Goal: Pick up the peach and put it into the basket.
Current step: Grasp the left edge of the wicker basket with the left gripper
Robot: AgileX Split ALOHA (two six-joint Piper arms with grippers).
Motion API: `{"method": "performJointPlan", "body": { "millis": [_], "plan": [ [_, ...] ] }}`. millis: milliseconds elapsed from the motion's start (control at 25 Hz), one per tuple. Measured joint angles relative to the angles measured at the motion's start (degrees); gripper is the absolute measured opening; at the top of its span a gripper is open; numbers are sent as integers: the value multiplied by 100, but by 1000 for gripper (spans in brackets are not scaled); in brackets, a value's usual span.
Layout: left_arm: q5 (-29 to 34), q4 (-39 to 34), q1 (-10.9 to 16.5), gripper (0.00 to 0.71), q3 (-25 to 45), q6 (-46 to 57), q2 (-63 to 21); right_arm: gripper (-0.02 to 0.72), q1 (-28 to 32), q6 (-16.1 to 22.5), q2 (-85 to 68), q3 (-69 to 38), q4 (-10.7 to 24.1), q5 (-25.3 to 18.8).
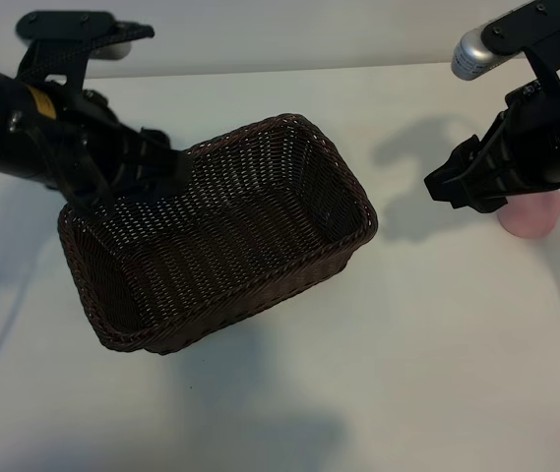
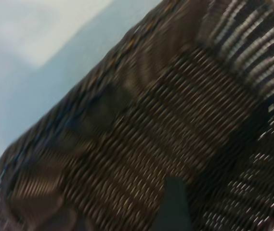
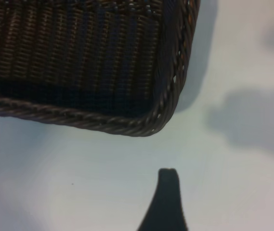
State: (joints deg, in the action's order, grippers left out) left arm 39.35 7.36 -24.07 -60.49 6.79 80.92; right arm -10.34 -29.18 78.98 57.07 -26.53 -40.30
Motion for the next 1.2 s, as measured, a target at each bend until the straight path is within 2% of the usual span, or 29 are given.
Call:
{"method": "performJointPlan", "body": {
  "millis": [120, 280, 440, 600, 840, 1200],
  "plan": [
    [392, -486, 0, 592, 0, 579, -22, 594, 0, 0, 0, 0, 0, 0],
    [560, -1136, 0, 592, 197, 1433, -403, 594, 0, 0, 0, 0, 0, 5],
    [597, -2036, 0, 592, 813, 2748, -1017, 594, 0, 0, 0, 0, 0, 5],
    [508, -2604, 0, 592, 1465, 3829, -1318, 594, 0, 0, 0, 0, 0, 5],
    [-165, -2758, 0, 592, 1892, 4738, -1232, 594, 0, 0, 0, 0, 0, 5],
    [-694, -2727, 0, 592, 1928, 5192, -244, 594, 0, 0, 0, 0, -20, -5]
  ]
}}
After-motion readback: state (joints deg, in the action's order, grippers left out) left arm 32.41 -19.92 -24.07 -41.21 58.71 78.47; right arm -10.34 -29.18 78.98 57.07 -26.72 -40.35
